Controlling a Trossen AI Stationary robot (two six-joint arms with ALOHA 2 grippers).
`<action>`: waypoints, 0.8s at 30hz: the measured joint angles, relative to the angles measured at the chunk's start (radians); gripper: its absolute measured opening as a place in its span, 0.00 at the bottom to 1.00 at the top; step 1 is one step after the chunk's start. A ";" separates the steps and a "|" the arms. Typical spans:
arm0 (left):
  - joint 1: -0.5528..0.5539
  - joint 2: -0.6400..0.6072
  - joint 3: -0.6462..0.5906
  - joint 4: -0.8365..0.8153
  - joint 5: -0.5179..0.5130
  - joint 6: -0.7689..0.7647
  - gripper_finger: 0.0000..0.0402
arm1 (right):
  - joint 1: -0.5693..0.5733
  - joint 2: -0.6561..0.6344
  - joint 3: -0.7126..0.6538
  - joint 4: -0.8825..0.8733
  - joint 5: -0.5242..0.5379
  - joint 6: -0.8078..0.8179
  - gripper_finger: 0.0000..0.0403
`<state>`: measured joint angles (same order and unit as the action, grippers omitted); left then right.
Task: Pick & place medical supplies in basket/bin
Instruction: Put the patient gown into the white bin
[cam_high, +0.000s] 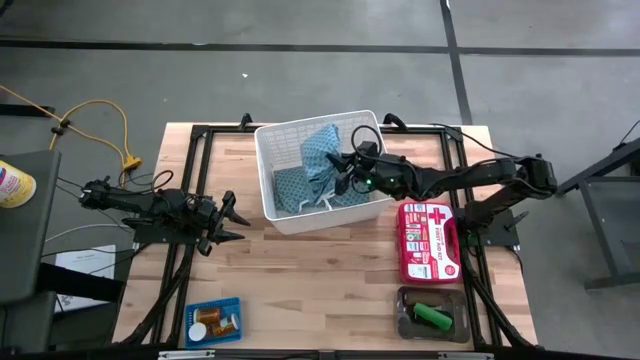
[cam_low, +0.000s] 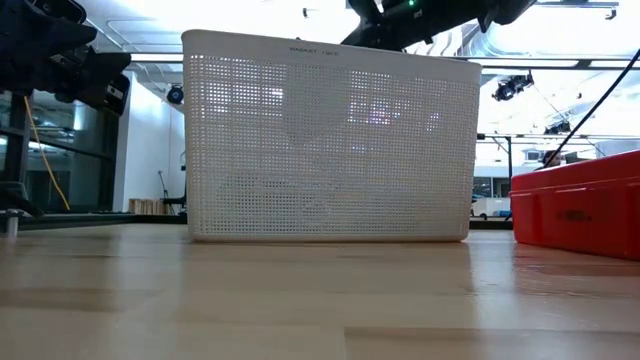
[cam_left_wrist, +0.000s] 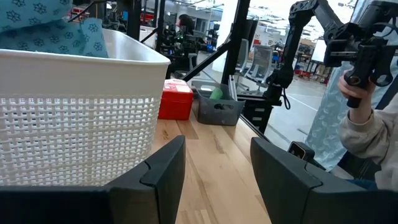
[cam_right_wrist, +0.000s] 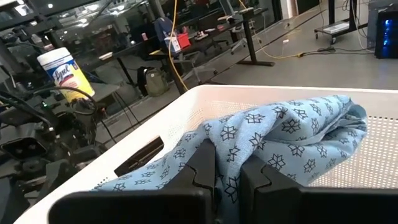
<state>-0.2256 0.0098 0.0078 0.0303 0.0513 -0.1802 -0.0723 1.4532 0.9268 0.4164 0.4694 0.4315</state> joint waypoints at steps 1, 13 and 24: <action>0.000 0.000 0.000 0.000 0.000 0.000 0.44 | 0.000 0.000 0.000 0.000 0.000 0.004 0.03; 0.000 0.000 0.000 0.000 0.000 0.000 0.44 | 0.000 0.000 0.000 -0.012 -0.001 0.016 0.03; 0.000 0.000 0.000 0.000 0.000 0.000 0.44 | 0.000 0.000 0.000 -0.009 -0.020 0.043 0.03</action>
<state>-0.2256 0.0097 0.0078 0.0303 0.0513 -0.1802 -0.0719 1.4528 0.9268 0.4073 0.4497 0.4747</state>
